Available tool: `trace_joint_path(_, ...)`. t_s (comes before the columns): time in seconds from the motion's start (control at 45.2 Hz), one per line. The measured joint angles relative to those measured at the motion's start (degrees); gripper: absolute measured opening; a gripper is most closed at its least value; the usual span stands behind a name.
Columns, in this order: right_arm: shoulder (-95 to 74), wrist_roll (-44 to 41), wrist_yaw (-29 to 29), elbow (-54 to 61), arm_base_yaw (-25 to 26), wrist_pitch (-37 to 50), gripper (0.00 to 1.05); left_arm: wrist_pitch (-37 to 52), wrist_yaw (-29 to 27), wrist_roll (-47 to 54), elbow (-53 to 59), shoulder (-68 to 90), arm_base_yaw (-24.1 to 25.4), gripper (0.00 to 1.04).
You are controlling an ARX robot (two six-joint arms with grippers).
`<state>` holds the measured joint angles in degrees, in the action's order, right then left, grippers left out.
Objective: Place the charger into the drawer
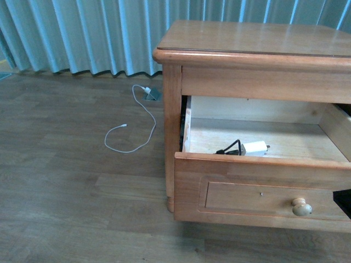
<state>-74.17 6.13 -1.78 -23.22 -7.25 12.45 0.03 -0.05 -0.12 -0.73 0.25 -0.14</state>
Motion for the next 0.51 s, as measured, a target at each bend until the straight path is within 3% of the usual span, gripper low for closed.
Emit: trace_joint_path(0.509, -23.8, 0.87, -6.05, -11.06, -3.43, 13.86, 0.96, 0.0, 0.02, 0.0, 0.0, 0.0, 0.0, 0.99)
